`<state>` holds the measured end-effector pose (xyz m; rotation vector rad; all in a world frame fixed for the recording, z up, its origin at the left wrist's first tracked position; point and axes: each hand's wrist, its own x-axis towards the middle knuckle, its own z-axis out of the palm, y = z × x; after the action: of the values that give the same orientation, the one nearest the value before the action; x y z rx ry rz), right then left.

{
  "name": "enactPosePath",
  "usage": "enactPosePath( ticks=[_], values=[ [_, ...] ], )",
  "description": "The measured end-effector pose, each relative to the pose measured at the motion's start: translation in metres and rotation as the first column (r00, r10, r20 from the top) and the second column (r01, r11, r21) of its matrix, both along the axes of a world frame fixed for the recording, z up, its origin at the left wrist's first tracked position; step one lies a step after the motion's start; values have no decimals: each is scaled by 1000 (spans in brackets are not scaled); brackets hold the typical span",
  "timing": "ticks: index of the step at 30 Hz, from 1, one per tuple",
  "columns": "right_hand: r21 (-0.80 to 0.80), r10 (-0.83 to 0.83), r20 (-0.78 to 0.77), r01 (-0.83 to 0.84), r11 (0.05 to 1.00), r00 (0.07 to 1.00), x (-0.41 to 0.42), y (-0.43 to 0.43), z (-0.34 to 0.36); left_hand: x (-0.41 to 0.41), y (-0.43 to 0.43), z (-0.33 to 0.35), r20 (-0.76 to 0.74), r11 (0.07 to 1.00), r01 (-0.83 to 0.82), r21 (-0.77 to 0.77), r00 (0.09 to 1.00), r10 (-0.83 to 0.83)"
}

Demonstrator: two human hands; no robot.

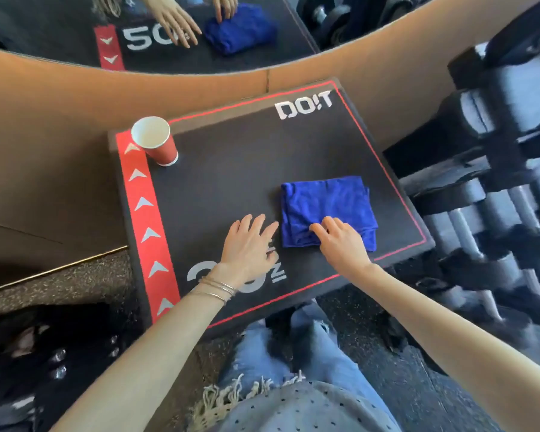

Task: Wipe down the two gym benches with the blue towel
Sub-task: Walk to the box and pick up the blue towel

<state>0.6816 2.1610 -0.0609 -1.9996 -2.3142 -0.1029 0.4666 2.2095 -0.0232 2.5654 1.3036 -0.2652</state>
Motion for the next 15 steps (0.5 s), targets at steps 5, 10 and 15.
enactPosePath(
  ticks=[5,10,15],
  values=[
    [-117,-43,-84,33,993,995,-29,-60,10,-27,-12,0,6,995,99,-26,995,-98],
    [-301,-318,-174,257,918,932,-22,-54,37,-29,-14,3,27,989,145,-36,989,-144],
    [-574,-518,-94,379,726,850,-25,-8,31,-25,-14,1,23,987,162,-11,987,-162]
  ],
)
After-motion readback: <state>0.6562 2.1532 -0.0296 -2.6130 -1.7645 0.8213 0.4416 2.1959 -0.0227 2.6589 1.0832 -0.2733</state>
